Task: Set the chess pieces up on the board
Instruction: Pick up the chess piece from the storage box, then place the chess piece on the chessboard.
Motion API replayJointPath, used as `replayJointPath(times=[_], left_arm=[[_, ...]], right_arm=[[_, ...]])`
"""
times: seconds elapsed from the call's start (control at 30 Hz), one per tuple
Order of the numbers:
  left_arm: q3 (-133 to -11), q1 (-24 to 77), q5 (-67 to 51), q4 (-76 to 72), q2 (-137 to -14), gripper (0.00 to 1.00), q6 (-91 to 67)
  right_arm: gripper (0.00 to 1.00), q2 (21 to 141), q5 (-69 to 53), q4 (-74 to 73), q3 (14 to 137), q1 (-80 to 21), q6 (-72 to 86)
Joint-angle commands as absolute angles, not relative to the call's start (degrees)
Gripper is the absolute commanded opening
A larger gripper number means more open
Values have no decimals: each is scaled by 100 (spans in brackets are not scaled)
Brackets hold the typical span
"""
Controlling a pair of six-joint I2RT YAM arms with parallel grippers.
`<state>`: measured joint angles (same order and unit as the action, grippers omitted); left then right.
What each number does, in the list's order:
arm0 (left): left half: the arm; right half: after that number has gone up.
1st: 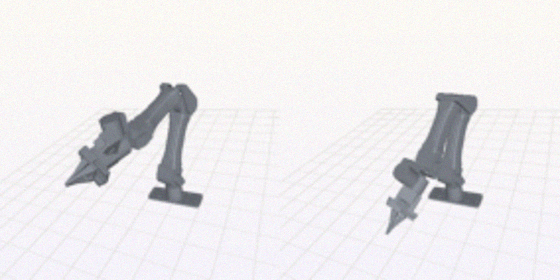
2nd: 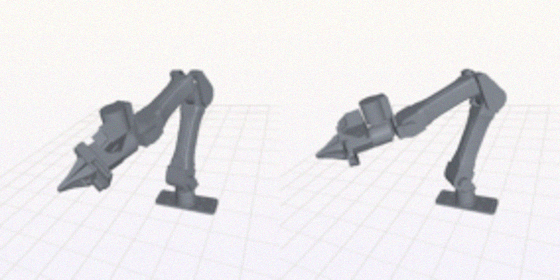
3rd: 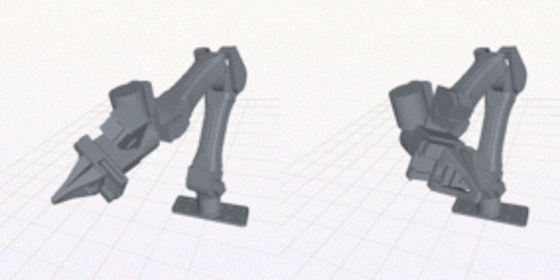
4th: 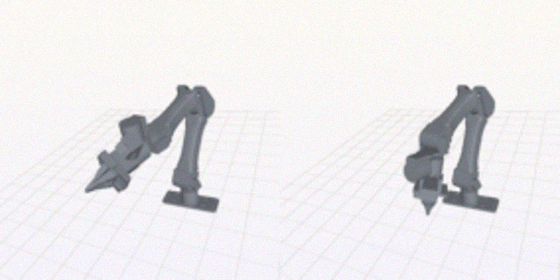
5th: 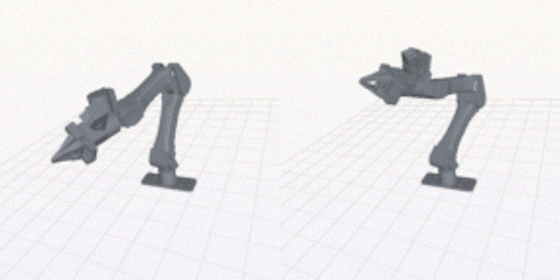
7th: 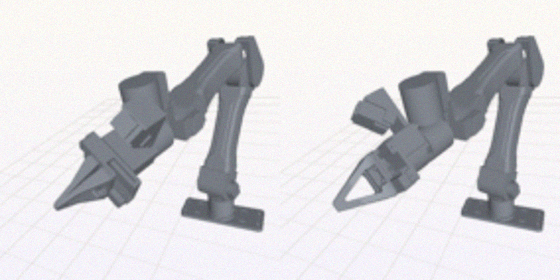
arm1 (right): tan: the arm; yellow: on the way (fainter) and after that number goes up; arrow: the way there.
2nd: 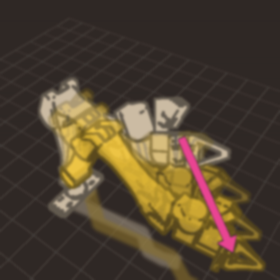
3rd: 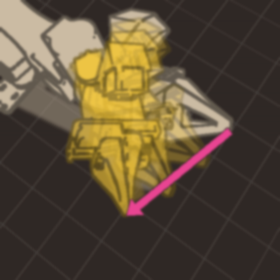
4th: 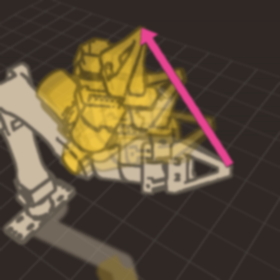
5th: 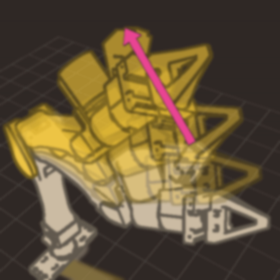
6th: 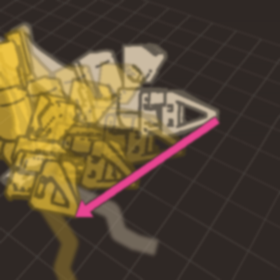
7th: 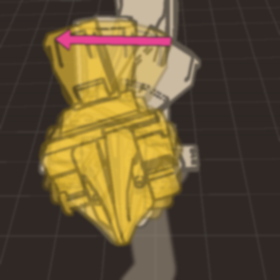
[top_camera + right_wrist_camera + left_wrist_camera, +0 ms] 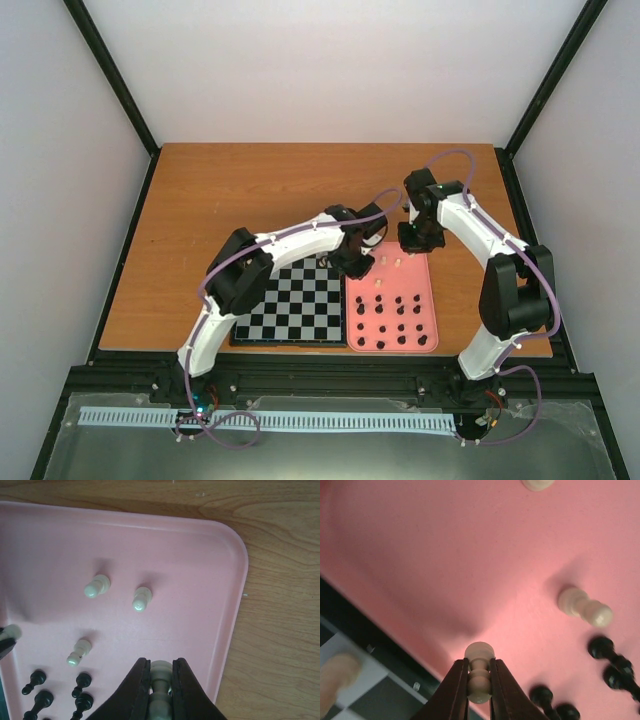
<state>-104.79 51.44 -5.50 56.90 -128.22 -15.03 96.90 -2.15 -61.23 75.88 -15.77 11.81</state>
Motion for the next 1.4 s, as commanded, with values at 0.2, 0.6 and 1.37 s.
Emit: replayJointPath(times=[0.2,0.6,1.37], left_arm=[[-9871,4464,-65,6242,-10681,1,-1955],[-7753,3151,228,5786,-9397,1,-2178],[-6723,2551,406,5287,-9189,2,-2309]], right_arm=[[3,9730,-252,-6379,8183,-1927,1336],[3,10889,-300,-6818,9864,-3508,1499],[3,12712,-645,-7540,12133,-4709,1331]])
